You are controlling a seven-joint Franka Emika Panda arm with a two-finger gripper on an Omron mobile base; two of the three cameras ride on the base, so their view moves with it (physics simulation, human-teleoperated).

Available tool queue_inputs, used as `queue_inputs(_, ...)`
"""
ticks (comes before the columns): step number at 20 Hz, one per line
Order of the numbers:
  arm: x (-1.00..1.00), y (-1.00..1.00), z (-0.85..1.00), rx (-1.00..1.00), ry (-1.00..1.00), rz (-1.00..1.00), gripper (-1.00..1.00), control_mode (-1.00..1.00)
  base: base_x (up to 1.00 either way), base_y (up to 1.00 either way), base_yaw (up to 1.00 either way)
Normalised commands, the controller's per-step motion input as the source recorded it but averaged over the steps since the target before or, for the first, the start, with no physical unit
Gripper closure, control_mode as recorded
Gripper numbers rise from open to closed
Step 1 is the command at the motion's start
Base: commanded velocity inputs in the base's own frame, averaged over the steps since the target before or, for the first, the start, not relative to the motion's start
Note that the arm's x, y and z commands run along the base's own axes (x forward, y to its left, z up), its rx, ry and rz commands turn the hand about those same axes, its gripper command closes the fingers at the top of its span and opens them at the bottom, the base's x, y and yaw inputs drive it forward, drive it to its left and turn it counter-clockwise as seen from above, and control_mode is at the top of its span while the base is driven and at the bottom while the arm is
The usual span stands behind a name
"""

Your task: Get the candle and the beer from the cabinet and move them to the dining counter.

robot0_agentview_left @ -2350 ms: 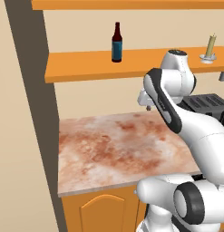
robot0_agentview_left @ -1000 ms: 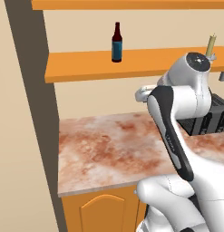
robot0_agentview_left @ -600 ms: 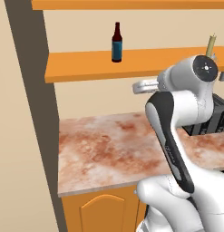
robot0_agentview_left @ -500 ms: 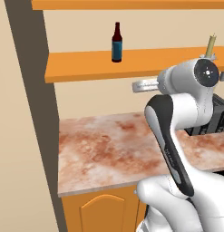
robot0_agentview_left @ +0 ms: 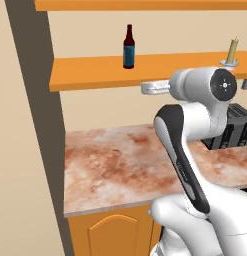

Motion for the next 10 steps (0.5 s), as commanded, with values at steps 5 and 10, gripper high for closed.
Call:
queue_inputs(5, 0.18, 0.07, 0.46, 0.01, 0.16, 0.00, -1.00, -1.00, 0.00, 0.00, 0.00)
queue_inputs(10, 0.37, 0.01, 0.20, 0.01, 0.05, 0.00, -1.00, -1.00, 0.00, 0.00, 0.00)
